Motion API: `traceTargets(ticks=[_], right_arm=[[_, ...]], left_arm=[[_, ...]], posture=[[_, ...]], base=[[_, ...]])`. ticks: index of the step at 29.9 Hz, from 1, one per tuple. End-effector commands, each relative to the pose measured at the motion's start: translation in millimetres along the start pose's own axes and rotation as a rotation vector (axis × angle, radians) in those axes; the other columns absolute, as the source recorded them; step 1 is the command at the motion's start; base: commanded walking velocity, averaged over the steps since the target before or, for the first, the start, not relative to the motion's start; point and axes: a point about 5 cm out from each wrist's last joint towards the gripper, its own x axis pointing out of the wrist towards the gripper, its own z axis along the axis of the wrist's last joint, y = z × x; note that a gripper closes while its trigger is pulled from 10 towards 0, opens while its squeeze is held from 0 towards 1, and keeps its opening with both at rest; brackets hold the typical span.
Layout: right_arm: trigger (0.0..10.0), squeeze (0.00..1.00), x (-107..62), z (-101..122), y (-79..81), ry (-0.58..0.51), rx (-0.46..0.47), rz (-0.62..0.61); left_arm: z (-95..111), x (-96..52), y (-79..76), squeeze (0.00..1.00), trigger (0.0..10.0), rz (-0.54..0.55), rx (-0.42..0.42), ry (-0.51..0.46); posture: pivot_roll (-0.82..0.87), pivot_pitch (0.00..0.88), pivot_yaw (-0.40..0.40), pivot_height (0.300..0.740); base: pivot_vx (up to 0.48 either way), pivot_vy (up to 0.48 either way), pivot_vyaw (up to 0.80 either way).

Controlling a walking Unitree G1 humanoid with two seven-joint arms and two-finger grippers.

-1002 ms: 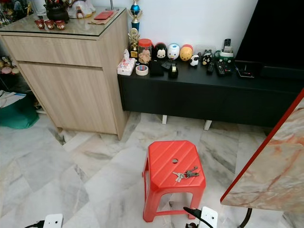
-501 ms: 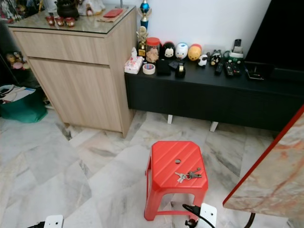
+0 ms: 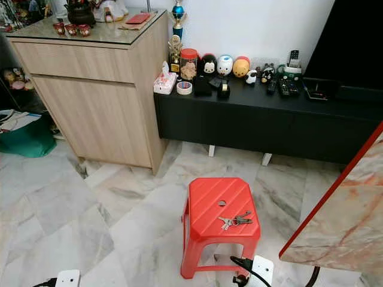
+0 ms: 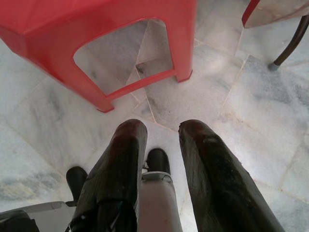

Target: Hang keys on a hook

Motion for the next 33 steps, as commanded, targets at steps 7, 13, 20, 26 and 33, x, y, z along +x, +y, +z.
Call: traceTargets(ticks=[7,13,20,26,33], right_arm=[[10.0,0.0,0.6,3.7,2.9,-0.015,-0.008,0.008],[10.0,0.0,1.1,6.1,4.1,-0.019,-0.008,0.01],[10.0,0.0,1.3,8.4,4.0,-0.026,-0.015,0.009],[10.0,0.0,1.4,9.5,4.5,-0.034,-0.025,0.013],[10.0,0.0,1.9,12.6,7.3,-0.045,-0.029,0.018]], left_arm=[[-3.4,-0.5,1.6,0.0,10.0,-0.001,-0.004,0.025],[-3.3,-0.5,0.9,0.0,10.0,-0.003,-0.005,0.023],[-3.0,-0.4,-0.3,0.0,10.0,-0.004,-0.007,0.02],[-2.8,-0.3,-1.2,0.0,10.0,-0.005,-0.007,0.018],[-1.7,0.0,-2.4,0.0,10.0,-0.005,0.0,0.011]], posture=[[0.1,0.0,-0.045,0.74],[0.1,0.0,-0.046,0.74],[0.1,0.0,-0.048,0.74],[0.1,0.0,-0.047,0.74],[0.1,0.0,-0.047,0.74]], base=[[0.255,0.0,0.0],[0.257,0.0,0.0],[0.257,0.0,0.0],[0.26,0.0,0.0],[0.186,0.0,0.0]])
